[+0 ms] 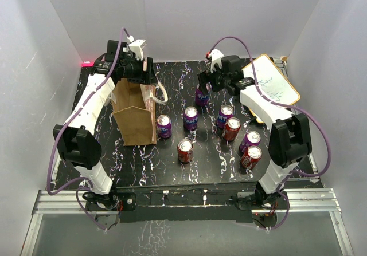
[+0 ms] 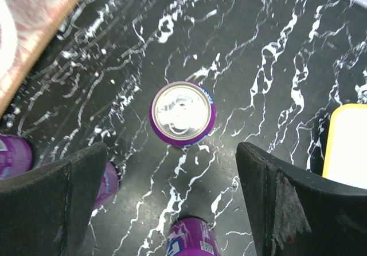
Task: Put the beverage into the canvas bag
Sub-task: Adjust the canvas bag at the center of the board.
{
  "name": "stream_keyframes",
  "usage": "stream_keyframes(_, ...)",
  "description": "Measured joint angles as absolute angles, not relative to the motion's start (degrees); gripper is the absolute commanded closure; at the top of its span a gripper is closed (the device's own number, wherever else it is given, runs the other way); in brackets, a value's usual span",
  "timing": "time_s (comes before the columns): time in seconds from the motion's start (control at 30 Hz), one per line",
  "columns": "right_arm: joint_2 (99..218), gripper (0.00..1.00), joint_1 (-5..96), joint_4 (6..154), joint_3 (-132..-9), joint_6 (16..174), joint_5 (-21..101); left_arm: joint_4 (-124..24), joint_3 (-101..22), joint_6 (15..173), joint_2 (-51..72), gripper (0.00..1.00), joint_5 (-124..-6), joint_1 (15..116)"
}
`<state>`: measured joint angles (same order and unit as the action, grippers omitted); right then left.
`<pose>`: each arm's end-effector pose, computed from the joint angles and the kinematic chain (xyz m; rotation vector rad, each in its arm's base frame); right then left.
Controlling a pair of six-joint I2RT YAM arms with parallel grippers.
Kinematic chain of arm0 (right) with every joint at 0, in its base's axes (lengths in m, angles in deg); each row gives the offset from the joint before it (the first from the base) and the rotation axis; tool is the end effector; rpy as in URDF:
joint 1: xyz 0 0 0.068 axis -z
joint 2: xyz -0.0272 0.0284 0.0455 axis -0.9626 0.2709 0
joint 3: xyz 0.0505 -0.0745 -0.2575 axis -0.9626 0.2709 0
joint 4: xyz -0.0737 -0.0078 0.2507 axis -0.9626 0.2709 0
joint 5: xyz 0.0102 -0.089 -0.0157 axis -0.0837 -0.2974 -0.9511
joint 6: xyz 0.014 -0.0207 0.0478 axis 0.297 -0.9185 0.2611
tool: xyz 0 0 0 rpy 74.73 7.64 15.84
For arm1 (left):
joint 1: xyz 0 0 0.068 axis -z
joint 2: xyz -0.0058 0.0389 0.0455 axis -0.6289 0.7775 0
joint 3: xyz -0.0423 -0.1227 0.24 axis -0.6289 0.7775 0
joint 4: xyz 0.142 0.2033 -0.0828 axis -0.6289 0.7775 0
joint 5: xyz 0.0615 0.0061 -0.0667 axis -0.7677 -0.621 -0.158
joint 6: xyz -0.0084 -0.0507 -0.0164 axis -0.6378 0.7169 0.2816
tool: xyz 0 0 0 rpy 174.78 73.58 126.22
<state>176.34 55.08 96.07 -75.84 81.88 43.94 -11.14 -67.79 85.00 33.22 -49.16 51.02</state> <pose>0.3779 0.1392 0.2938 -0.5921 2.0993 0.3498 0.3778 -0.0957 0.3802 0.4141 2.1477 -0.6104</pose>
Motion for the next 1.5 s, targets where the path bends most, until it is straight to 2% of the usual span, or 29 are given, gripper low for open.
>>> stream_keyframes(0.13,180.7,0.0,55.2,97.5,-77.7,80.4,43.0,-10.6,-66.8,84.0,33.2,0.51,-50.4,51.3)
stream_keyframes(0.23,183.8,0.01,55.2,98.5,-79.6,79.8,43.1,-10.6,-66.8,83.3,33.2,0.64,-50.6,51.3)
stream_keyframes(0.4,186.9,0.05,55.2,99.2,-81.5,79.2,43.3,-10.2,-66.8,81.1,33.2,0.81,-49.6,51.4)
stream_keyframes(0.63,189.8,0.17,55.2,99.3,-83.6,79.1,45.8,-7.9,-66.8,76.7,33.1,0.97,-46.6,51.5)
stream_keyframes(0.8,191.9,0.21,55.2,99.2,-85.2,79.2,47.4,-4.3,-65.9,73.3,31.6,1.0,-44.2,51.5)
stream_keyframes(0.93,192.0,0.15,55.3,99.3,-85.2,79.2,48.2,-0.6,-65.9,70.9,30.4,0.9,-41.2,51.5)
stream_keyframes(1.1,192.0,0.07,55.3,99.5,-85.5,79.0,48.8,0.6,-66.1,69.1,29.1,0.46,-41.4,51.5)
stream_keyframes(1.23,191.3,0.04,55.3,101.1,-85.5,78.2,49.4,0.9,-68.9,67.5,28.9,0.28,-42.6,51.5)
stream_keyframes(1.37,188.6,0.03,55.6,104.1,-85.5,77.3,50.5,0.2,-73.6,64.5,28.8,0.21,-41.0,51.7)
stream_keyframes(1.5,183.9,0.03,57.1,106.4,-85.5,77.5,52.5,2.4,-76.2,57.8,28.6,0.2,-38.1,54.3)
